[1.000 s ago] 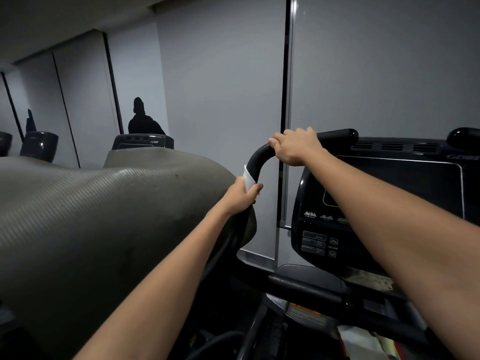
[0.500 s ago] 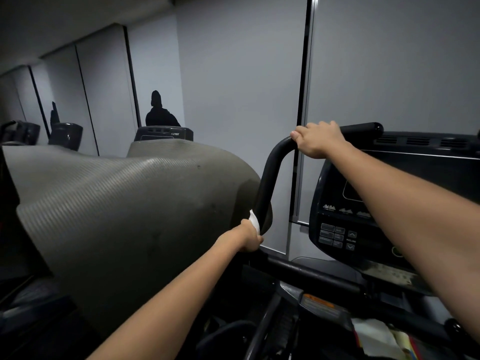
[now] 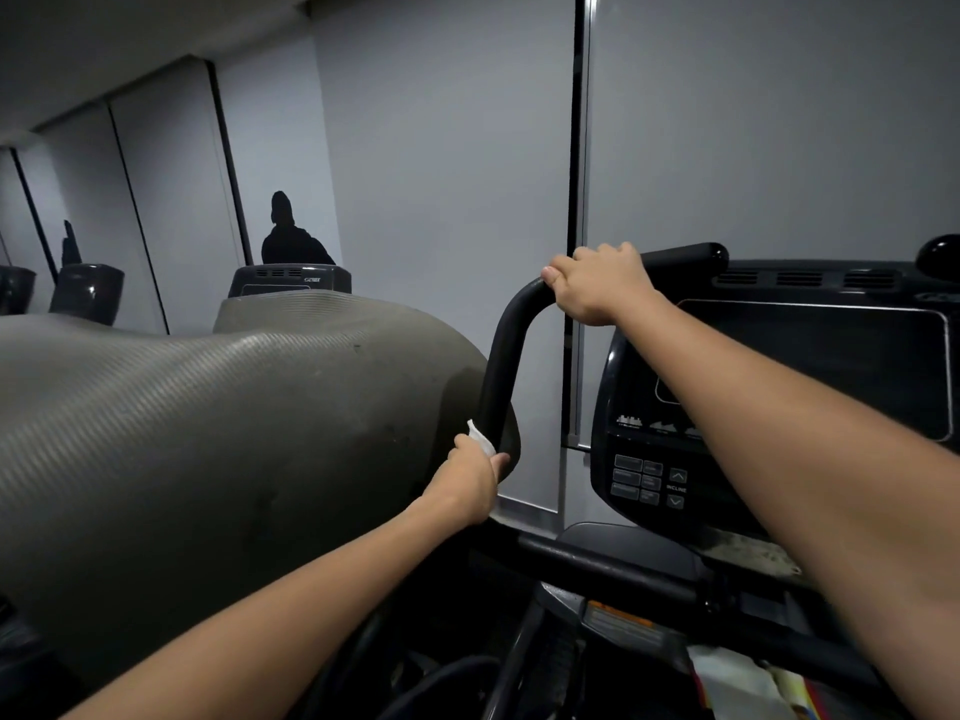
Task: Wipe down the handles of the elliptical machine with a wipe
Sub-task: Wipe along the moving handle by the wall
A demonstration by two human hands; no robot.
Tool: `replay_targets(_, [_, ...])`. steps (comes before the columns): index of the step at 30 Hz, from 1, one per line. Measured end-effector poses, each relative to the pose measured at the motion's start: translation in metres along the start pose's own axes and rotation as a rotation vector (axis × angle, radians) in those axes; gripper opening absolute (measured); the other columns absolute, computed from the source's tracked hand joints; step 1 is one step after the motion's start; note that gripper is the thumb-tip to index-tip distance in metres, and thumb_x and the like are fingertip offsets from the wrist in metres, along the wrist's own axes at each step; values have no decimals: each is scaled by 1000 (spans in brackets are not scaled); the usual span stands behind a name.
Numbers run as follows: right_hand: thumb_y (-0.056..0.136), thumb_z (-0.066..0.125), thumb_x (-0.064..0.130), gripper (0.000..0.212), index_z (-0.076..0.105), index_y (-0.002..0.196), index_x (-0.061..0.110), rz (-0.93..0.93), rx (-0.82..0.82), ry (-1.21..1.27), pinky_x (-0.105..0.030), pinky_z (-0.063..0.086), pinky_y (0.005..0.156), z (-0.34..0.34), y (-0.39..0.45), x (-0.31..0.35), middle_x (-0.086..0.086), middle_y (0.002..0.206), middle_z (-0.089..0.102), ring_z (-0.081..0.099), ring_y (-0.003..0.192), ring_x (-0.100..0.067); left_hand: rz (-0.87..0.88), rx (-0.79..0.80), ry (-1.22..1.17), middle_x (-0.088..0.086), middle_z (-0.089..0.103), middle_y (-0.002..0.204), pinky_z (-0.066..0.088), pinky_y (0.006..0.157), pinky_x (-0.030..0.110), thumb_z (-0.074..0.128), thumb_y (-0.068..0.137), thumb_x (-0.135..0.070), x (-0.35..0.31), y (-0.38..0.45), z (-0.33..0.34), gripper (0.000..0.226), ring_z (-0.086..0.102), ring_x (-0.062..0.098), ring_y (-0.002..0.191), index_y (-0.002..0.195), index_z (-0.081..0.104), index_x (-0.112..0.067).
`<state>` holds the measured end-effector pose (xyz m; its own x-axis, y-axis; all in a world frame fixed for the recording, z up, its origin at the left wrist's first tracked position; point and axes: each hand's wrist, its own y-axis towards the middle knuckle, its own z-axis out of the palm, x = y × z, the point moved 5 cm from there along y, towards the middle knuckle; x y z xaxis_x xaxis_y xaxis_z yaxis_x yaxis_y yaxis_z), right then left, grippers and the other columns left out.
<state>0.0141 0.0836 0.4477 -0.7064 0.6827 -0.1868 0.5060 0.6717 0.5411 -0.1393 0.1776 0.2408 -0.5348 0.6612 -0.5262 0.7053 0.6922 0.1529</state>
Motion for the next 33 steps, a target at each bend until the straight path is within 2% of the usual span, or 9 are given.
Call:
replay_targets(3, [104,12,44,53,46,141,29,-6,-9,-14,-46,31,102,2,1,1,-7,134,55,49,123,-33,48,-140,-146,17,59,116,45,76,34,48,101,-39,-17,9,-7,40,61,28,98,116,38,-3])
replay_targets(9, [105,13,43,51,47,140,29,-14,-12,-5,-46,30,101,2,1,0,-7,134,55,49,123,-33,163,-271,-307,18,56,121,39,75,31,51,101,-34,-66,35,-44,43,59,33,106,124,37,1])
replay_targets(13, [105,14,43,50,45,141,28,-9,18,1,-47,30,103,1,3,2,-8,139,53,47,127,-34,255,-159,-321,15,63,97,44,63,32,52,101,-36,-82,61,-69,49,61,23,79,124,36,3])
replay_targets(17, [105,15,42,50,43,144,27,6,45,1,-48,29,105,-2,2,0,-9,142,51,46,130,-35,312,-62,-341,17,69,96,51,73,40,54,99,-39,-72,66,-68,39,68,27,82,111,50,-2])
replay_targets(20, [105,14,42,50,44,142,27,9,48,-14,-47,30,105,-2,2,1,-9,141,51,46,129,-35,290,34,-326,1,64,79,45,74,32,53,100,-40,-58,57,-62,34,61,13,74,96,55,-6])
replay_targets(22, [105,14,43,51,44,142,27,8,49,-21,-47,29,104,-2,3,1,-9,141,52,47,128,-34,243,98,-272,3,64,91,46,82,31,52,99,-45,-42,49,-51,43,61,14,85,109,53,-3])
replay_targets(25, [105,12,44,52,44,142,27,10,54,-21,-47,29,105,0,1,2,-9,141,51,46,128,-35,137,171,-211,17,56,129,43,95,34,52,98,-47,-9,33,-26,74,56,27,117,142,28,8])
replay_targets(30, [105,13,45,52,44,143,28,17,49,-9,-47,28,107,-4,-2,4,-11,143,50,45,129,-36,29,327,-71,18,52,139,42,103,38,51,97,-51,30,4,-3,78,55,30,123,145,29,6])
replay_targets(33, [105,14,44,52,45,142,27,19,40,-12,-47,29,107,-4,-3,3,-11,142,50,46,128,-36,8,363,16,21,42,149,37,111,43,46,100,-46,27,-9,-7,78,46,34,134,151,17,5])
